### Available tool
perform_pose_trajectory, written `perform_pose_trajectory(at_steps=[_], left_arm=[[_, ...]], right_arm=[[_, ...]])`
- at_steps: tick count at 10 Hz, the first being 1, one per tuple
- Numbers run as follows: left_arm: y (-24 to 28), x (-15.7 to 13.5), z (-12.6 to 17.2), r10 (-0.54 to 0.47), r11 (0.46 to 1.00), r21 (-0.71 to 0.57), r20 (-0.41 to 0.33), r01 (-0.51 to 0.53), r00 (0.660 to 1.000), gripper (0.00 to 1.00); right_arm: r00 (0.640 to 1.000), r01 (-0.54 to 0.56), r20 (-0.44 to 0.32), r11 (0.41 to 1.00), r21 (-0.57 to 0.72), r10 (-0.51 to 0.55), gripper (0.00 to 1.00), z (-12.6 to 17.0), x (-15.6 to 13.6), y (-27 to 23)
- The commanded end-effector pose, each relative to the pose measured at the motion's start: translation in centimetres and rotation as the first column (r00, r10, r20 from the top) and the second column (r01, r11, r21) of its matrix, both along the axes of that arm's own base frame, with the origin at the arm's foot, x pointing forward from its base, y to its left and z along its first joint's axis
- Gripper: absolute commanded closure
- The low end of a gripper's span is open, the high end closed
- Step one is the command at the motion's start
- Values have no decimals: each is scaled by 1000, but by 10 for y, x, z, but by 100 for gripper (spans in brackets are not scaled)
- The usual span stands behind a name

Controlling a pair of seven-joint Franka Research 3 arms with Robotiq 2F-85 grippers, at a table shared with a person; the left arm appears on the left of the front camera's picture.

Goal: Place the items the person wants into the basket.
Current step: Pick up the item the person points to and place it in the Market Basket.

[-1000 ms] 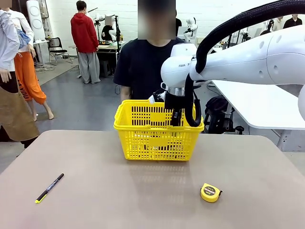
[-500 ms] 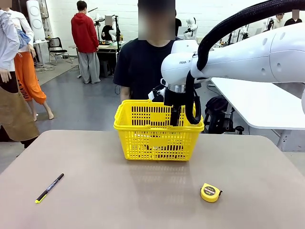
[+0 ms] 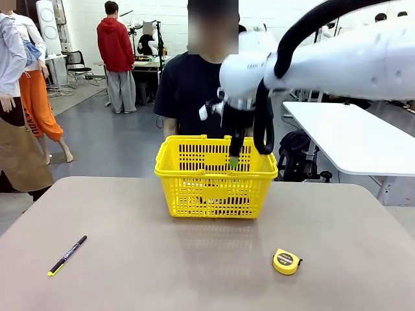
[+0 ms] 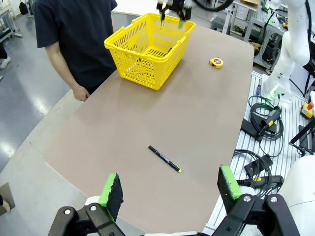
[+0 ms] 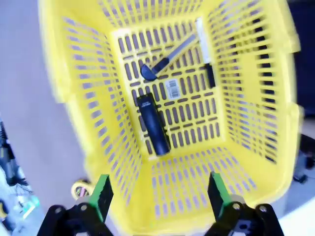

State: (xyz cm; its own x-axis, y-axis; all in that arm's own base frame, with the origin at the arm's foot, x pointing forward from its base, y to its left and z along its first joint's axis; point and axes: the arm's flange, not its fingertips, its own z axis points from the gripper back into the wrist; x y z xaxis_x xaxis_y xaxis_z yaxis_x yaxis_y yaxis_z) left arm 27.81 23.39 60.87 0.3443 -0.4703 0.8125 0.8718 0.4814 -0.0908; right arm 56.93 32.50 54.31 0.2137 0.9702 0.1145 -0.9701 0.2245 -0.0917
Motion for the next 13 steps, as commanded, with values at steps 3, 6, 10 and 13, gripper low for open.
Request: perform_pose_trajectory(at_steps=[3, 6, 10, 13], left_arm=[[1, -1, 0, -13, 1000, -7, 24, 13, 1000, 0], [1, -1, 0, -13, 1000, -7, 24, 13, 1000, 0], [1, -1, 0, -13, 1000, -7, 24, 13, 1000, 0], [1, -1, 0, -13, 1000, -7, 24, 13, 1000, 0]], right_arm=[[941, 262, 183, 956, 133, -284, 0, 133, -186, -176], [877, 422, 121, 866, 270, -465, 0, 127, -287, -340], [909, 373, 13, 829, 417, -416, 0, 104, -328, -486], [913, 361, 16, 828, 428, -407, 0, 105, -306, -505]])
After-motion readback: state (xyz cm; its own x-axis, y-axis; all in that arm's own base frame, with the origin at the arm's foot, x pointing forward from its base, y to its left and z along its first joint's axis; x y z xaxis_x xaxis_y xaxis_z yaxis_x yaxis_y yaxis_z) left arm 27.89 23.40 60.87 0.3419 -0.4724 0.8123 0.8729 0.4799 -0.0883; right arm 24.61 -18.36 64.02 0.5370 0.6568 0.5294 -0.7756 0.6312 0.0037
